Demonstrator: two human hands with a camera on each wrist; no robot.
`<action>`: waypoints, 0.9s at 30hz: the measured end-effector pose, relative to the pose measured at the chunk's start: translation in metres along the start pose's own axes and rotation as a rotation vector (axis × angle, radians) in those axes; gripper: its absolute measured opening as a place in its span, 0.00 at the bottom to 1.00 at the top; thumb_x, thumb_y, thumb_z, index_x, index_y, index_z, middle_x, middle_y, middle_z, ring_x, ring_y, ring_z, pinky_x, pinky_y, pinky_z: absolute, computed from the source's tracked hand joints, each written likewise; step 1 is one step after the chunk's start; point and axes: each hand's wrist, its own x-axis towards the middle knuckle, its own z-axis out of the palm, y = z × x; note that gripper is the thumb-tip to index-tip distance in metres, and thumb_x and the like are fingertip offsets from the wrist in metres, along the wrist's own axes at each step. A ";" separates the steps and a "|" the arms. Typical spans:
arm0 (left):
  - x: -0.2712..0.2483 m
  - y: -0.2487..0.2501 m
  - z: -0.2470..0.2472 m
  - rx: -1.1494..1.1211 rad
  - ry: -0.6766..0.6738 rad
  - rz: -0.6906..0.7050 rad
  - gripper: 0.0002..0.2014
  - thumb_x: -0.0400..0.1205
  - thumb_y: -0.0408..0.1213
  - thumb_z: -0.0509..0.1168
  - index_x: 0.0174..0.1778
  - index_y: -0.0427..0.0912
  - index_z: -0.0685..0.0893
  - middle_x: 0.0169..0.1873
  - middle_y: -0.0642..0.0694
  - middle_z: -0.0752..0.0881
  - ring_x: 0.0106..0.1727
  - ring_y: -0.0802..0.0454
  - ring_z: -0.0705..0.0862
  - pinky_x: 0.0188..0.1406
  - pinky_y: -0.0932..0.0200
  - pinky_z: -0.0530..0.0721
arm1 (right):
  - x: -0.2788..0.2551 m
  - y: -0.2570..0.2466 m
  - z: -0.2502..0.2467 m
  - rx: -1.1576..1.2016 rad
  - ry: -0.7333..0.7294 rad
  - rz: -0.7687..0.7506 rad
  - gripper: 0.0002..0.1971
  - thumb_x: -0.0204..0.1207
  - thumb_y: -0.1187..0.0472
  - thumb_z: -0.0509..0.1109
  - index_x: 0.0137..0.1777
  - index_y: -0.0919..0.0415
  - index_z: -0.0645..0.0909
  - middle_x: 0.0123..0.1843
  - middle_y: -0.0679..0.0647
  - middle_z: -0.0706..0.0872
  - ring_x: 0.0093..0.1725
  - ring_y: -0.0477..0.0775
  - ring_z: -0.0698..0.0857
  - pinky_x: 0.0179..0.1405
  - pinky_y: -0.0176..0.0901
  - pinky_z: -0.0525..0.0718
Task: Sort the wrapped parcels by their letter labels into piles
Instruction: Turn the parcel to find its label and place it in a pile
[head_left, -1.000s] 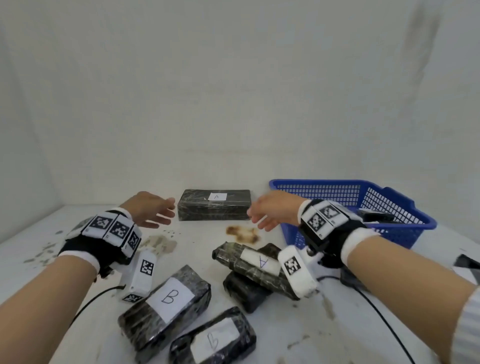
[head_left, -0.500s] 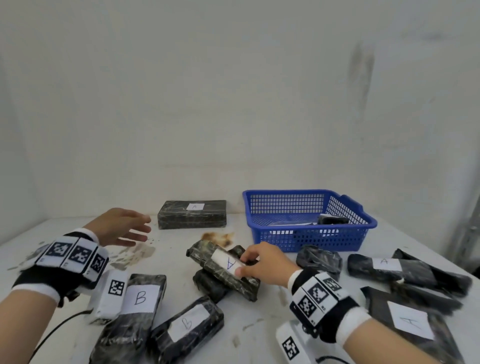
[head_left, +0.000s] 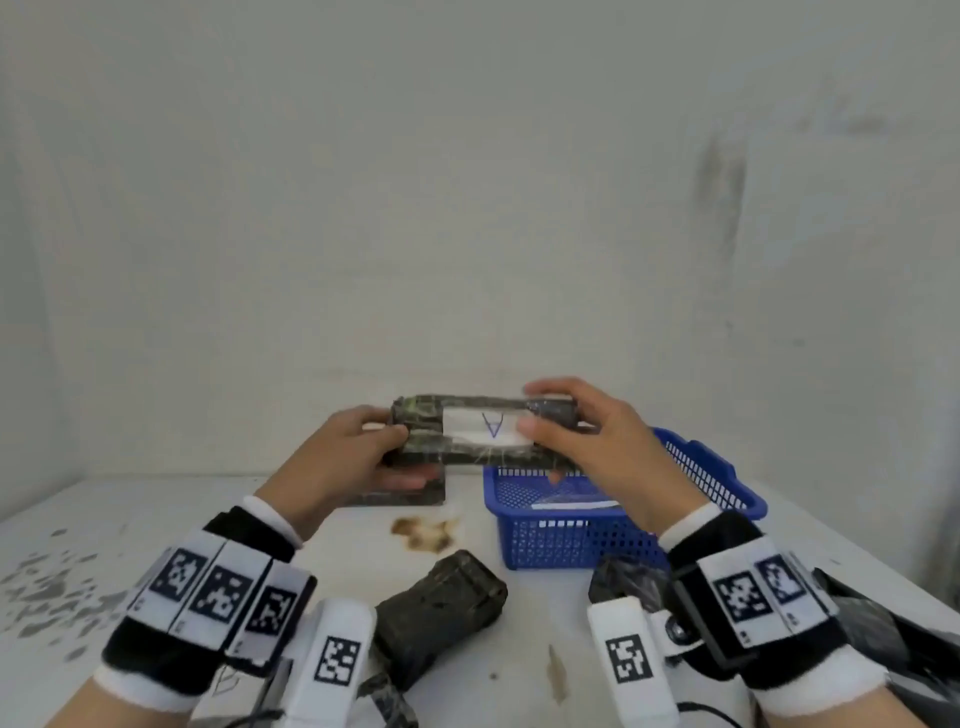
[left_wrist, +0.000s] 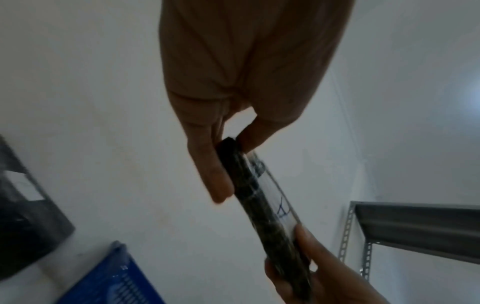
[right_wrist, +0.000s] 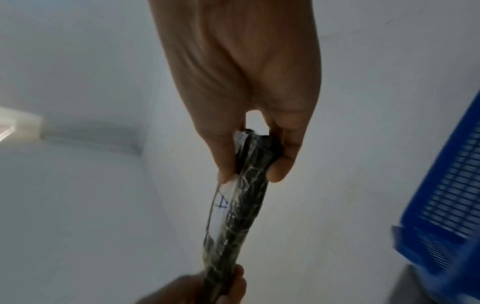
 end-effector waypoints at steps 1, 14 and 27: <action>0.001 0.005 0.006 -0.069 0.047 0.052 0.12 0.86 0.27 0.59 0.65 0.34 0.75 0.49 0.34 0.89 0.42 0.39 0.92 0.39 0.55 0.92 | 0.003 -0.004 -0.007 0.069 0.036 -0.019 0.16 0.78 0.59 0.75 0.64 0.45 0.84 0.58 0.57 0.91 0.50 0.54 0.93 0.46 0.43 0.90; -0.012 0.029 0.047 -0.216 0.141 0.396 0.06 0.82 0.36 0.67 0.50 0.51 0.77 0.42 0.35 0.91 0.35 0.43 0.92 0.51 0.51 0.87 | 0.001 -0.022 -0.022 0.226 0.180 -0.280 0.18 0.74 0.57 0.74 0.64 0.42 0.84 0.44 0.53 0.93 0.35 0.52 0.84 0.37 0.41 0.87; -0.002 0.019 0.043 -0.197 -0.038 0.329 0.16 0.78 0.36 0.68 0.59 0.32 0.80 0.38 0.43 0.90 0.33 0.50 0.87 0.33 0.62 0.87 | 0.006 -0.014 -0.022 0.166 0.155 -0.237 0.20 0.76 0.60 0.76 0.66 0.44 0.84 0.41 0.49 0.90 0.30 0.46 0.78 0.32 0.36 0.81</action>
